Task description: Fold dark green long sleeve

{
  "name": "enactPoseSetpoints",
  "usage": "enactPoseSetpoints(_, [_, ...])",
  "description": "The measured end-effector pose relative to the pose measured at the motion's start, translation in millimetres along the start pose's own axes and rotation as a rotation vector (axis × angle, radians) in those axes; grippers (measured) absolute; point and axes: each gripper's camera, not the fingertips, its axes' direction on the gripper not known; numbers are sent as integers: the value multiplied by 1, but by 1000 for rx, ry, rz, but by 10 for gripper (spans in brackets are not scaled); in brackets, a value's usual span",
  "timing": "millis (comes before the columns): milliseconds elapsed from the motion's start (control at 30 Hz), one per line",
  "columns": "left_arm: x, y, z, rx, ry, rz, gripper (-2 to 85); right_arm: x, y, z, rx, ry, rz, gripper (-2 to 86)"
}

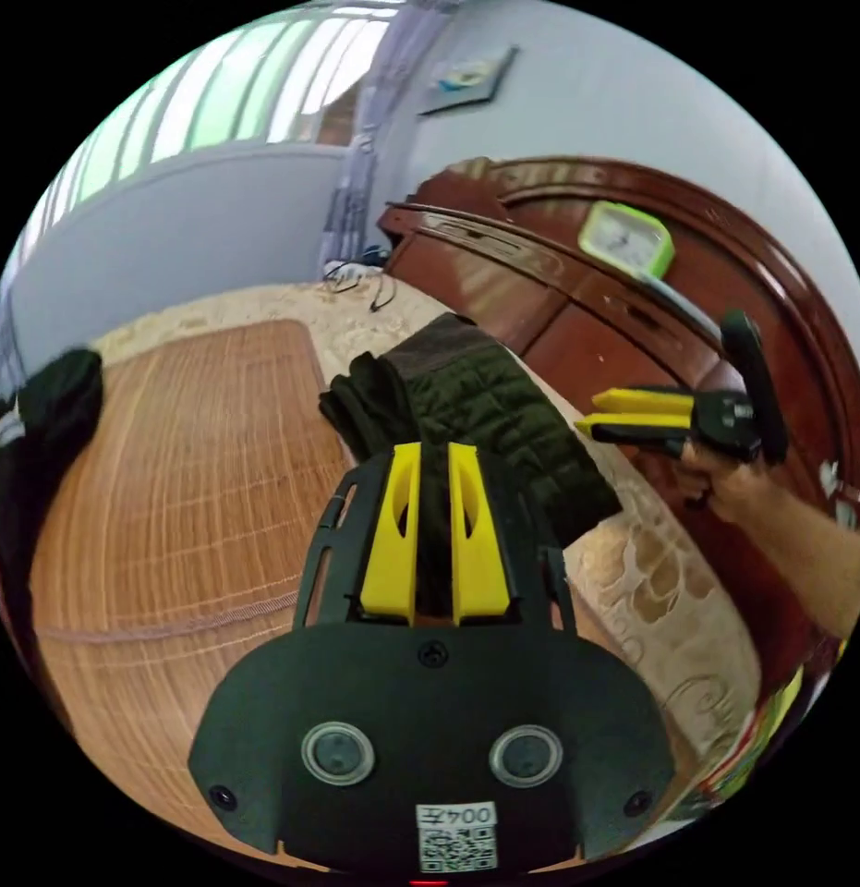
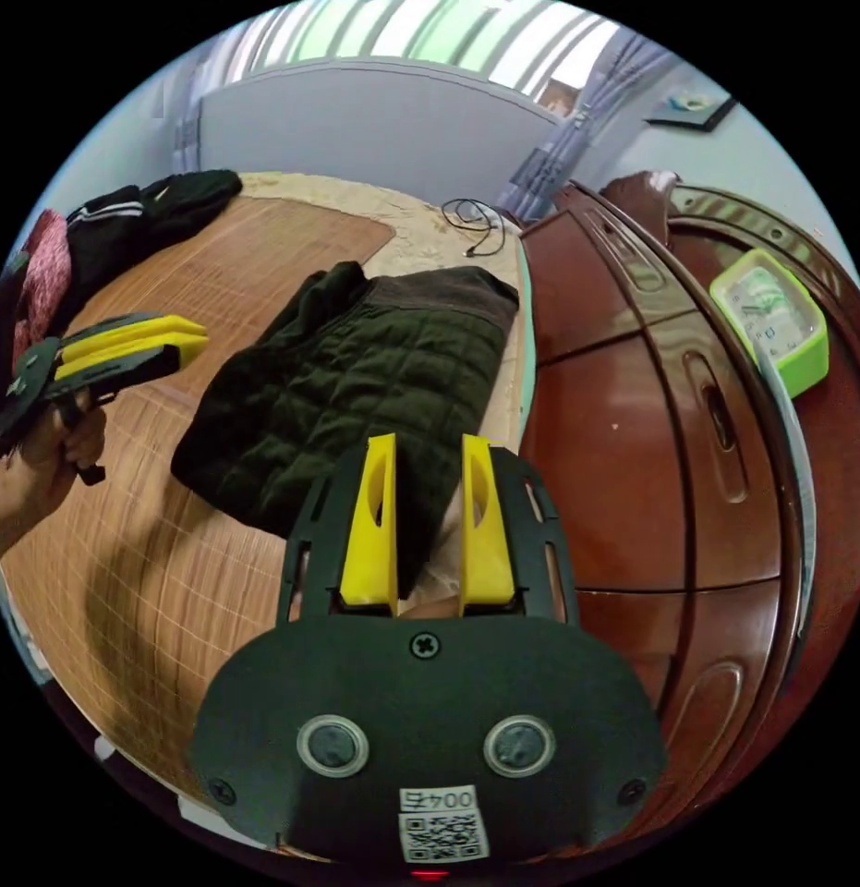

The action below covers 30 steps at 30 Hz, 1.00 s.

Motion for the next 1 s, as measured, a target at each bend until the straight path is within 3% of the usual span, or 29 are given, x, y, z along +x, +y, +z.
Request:
enactPoseSetpoints(100, [31,-7,29,-110,-89,185,21,-11,-7,16,-75,-15,-17,100])
enactPoseSetpoints(200, [24,-6,66,-257,-88,223,12,-13,-11,38,-148,-48,-41,99])
enactPoseSetpoints(400, [17,-21,82,-273,-42,199,4,-30,-23,59,-220,-17,-59,96])
enactPoseSetpoints(567, [-20,-41,75,-329,112,64,4,10,-9,24,-124,-223,164,89])
enactPoseSetpoints(767, [-46,-30,59,-288,108,79,4,-19,70,-9,-109,-101,99,108])
enactPoseSetpoints(1000, [-63,-8,74,-304,110,10,3,-48,62,25,-152,-54,114,92])
